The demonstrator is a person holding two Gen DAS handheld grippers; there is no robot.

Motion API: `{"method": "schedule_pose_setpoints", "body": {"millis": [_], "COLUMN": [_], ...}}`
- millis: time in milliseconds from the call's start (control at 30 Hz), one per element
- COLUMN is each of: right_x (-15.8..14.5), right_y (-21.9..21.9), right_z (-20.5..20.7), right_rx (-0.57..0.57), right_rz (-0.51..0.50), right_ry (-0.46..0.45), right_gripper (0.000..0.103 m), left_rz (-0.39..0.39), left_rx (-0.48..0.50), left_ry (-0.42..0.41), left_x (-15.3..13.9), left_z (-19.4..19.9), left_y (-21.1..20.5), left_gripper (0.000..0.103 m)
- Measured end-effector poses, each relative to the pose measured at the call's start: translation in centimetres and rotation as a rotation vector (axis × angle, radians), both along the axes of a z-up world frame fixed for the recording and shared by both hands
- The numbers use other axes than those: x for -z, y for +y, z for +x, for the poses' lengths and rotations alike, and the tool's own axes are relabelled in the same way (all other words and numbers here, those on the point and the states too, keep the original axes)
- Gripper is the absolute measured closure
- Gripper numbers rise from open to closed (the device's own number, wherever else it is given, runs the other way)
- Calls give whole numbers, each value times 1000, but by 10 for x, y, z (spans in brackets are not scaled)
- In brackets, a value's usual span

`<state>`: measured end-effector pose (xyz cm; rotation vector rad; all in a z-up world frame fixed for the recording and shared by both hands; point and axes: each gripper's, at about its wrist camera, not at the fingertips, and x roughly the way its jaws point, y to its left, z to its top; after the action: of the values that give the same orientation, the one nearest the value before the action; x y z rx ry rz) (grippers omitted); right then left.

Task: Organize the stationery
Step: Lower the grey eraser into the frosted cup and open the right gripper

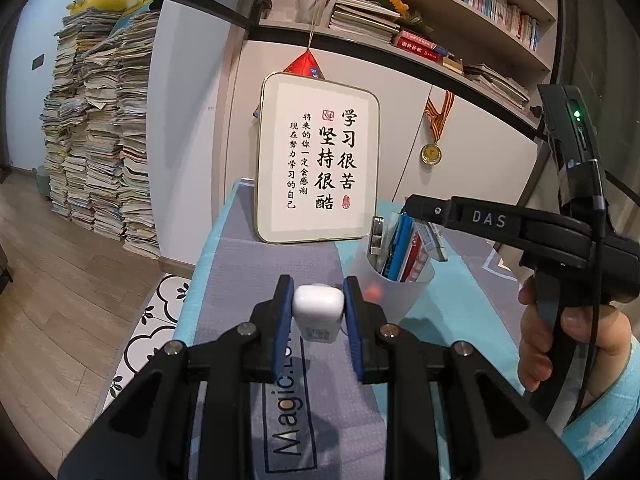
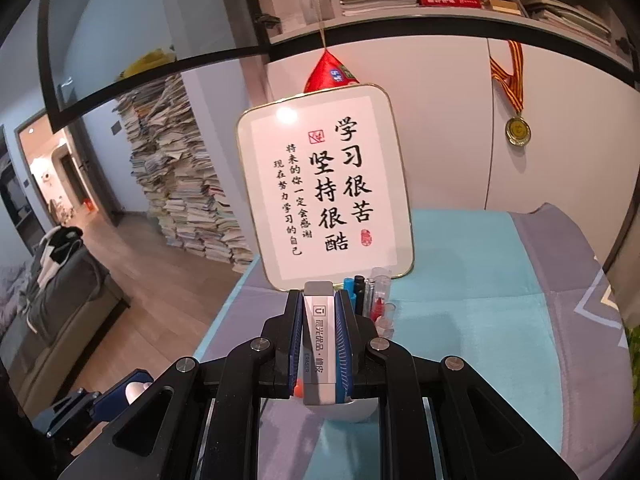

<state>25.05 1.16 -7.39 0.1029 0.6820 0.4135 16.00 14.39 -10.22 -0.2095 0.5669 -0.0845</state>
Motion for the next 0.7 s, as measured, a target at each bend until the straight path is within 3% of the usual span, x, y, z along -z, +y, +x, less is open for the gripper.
{"method": "schedule_pose_setpoints", "body": {"millis": [200, 700], "right_x": [8, 20], "right_y": [1, 7], "right_z": [3, 5], "right_rx": [0, 0], "right_rz": [18, -8], "right_ry": [43, 10], "right_gripper": [86, 86], "left_rz": [-9, -10], "left_rx": [2, -2], "left_ry": [9, 20], "left_x": [2, 1], "left_z": [3, 5], "left_y": [3, 2], "left_gripper": [80, 80]}}
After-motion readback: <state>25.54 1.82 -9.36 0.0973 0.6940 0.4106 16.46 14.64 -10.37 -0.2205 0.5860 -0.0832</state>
